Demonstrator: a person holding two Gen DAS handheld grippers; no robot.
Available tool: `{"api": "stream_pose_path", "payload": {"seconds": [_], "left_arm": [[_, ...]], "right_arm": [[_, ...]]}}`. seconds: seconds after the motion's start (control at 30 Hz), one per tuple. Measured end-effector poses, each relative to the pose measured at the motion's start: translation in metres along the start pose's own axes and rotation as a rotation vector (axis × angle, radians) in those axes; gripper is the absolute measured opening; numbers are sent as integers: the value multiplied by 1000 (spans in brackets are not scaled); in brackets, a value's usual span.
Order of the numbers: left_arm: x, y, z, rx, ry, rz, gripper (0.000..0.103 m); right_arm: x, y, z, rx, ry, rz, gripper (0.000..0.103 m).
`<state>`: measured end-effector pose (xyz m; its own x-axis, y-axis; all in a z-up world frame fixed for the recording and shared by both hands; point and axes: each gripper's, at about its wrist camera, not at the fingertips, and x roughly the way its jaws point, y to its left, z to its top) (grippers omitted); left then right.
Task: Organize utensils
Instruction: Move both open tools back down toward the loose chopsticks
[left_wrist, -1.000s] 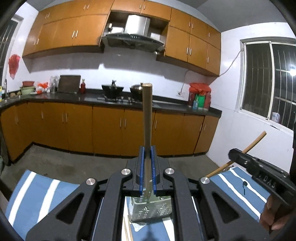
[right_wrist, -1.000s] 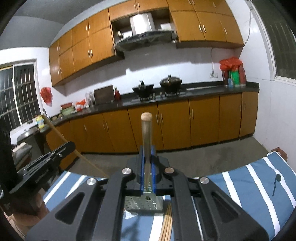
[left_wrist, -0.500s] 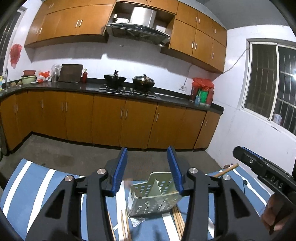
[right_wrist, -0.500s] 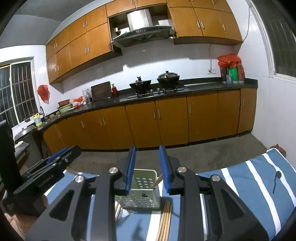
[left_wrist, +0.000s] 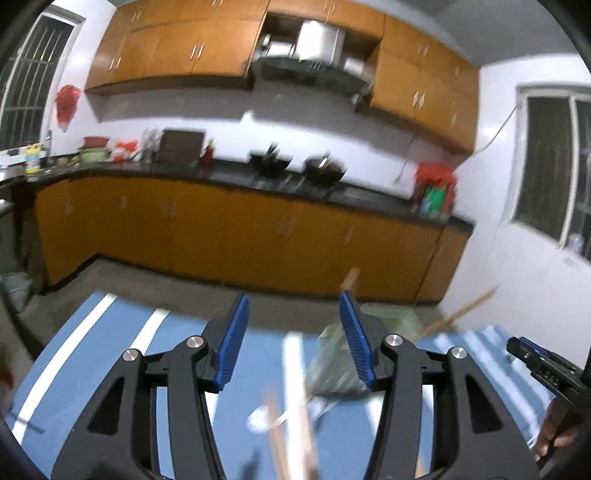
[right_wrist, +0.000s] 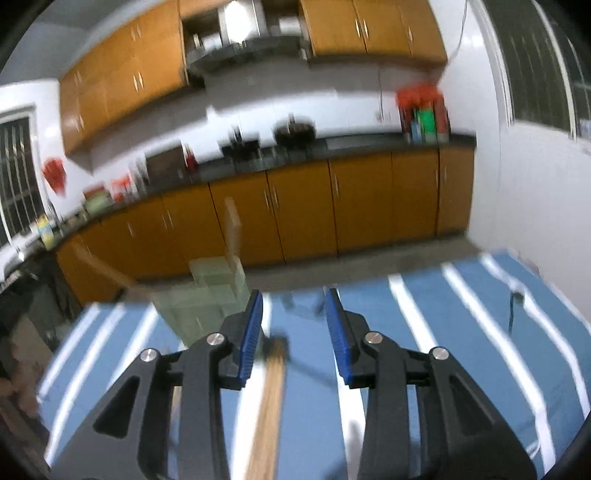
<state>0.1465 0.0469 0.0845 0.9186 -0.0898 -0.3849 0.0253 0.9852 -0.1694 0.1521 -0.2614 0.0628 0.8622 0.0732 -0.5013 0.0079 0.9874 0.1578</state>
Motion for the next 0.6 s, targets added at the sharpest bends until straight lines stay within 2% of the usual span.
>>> {"api": "stream_pose_path", "payload": {"seconds": [0.03, 0.07, 0.13, 0.17, 0.23, 0.4, 0.6], "left_arm": [[6, 5, -11, 5, 43, 16, 52], [10, 8, -19, 8, 80, 26, 52], [23, 16, -43, 15, 167, 50, 52], [28, 19, -55, 15, 206, 61, 51], [36, 25, -78, 2, 284, 62, 46], [43, 29, -116, -8, 388, 51, 40], [42, 23, -135, -12, 428, 36, 39]], "right_arm": [[10, -2, -13, 5, 54, -5, 36], [23, -5, -31, 12, 126, 3, 32], [38, -7, -57, 16, 213, 18, 23], [45, -5, -69, 15, 257, 29, 20], [50, 1, -89, 16, 304, 46, 19], [57, 19, -113, -4, 369, 83, 17], [61, 25, -122, -34, 399, 91, 15]]}}
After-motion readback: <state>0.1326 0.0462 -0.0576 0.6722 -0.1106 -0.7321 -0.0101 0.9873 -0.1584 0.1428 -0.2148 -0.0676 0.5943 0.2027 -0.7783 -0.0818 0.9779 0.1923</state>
